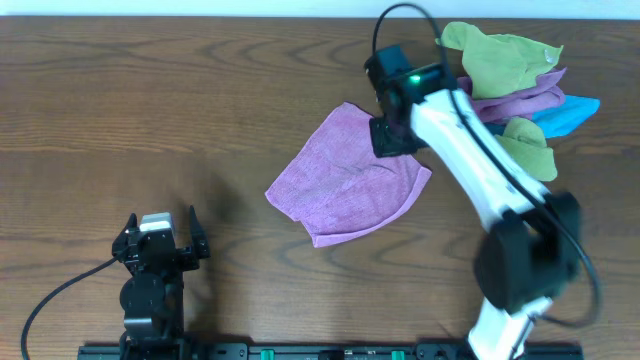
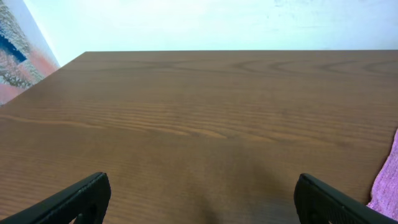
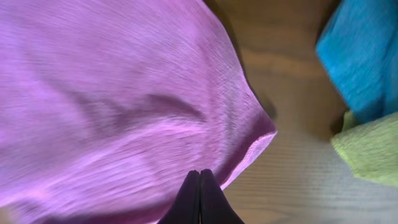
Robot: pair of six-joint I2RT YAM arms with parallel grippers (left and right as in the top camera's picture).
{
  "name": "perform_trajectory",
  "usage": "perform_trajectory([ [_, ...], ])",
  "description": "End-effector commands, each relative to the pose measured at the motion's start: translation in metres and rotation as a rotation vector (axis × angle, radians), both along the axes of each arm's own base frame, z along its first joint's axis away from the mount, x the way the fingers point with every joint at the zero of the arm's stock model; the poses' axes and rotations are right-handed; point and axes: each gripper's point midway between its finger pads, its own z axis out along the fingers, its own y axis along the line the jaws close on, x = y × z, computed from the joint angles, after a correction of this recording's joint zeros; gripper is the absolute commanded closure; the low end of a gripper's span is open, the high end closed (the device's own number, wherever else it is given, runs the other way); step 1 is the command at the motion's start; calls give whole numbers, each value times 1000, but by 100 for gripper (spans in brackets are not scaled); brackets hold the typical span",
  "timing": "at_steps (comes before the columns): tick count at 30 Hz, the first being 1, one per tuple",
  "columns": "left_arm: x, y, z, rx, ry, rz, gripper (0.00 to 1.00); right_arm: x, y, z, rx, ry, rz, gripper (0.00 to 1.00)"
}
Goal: Fold the cloth
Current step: 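Lay the purple cloth on the table center and release it, then move both grippers to opposite edges of the purple cloth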
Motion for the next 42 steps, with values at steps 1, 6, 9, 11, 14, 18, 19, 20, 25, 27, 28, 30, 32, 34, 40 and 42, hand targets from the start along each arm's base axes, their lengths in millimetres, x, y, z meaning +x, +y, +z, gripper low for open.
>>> perform_trajectory([
  [1, -1, 2, -17, -9, 39, 15, 5, -10, 12, 57, 93, -121, 79, 98],
  [6, -1, 3, -17, -9, 39, 16, 5, -43, 25, 110, 179, -220, 191, 98],
  [9, -1, 2, -17, -9, 39, 15, 4, -67, 29, 124, 197, -253, 237, 98],
  [11, 0, 1, -15, -13, 30, 6, 5, -87, 28, 122, 209, -257, 263, 98],
  [14, 4, -19, -10, -115, -2, -86, 5, -114, 19, 106, 212, -228, 274, 98],
  [18, 0, -60, -12, -296, 21, -287, 4, -154, 15, 83, 283, -154, 299, 70],
  [19, -1, -66, -11, -308, 25, -324, 5, -166, 16, 80, 318, -140, 311, 53],
  [20, -2, -73, -10, -316, 25, -363, 5, -175, 16, 77, 347, -133, 322, 32],
  [25, -1, -83, 15, -314, -66, -438, 5, -210, 2, 71, 382, -144, 343, 1],
  [27, -1, -87, 32, -338, -130, -468, 5, -220, -3, 67, 385, -148, 343, 1],
  [28, -2, -91, 42, -362, -166, -498, 5, -226, -6, 63, 391, -147, 327, 1],
  [30, -5, -100, 55, -378, -206, -559, 5, -232, -10, 56, 406, -150, 290, 1],
  [32, -8, -106, 61, -373, -222, -603, 5, -235, -12, 52, 425, -165, 260, 1],
  [34, -6, -108, 62, -376, -224, -608, 4, -234, -11, 52, 449, -191, 237, 1],
  [40, 17, -132, 75, -445, -167, -665, 5, -219, -2, 67, 511, -295, 219, 1],
  [42, 30, -147, 71, -457, -57, -699, 5, -214, 0, 71, 522, -320, 224, 1],
])
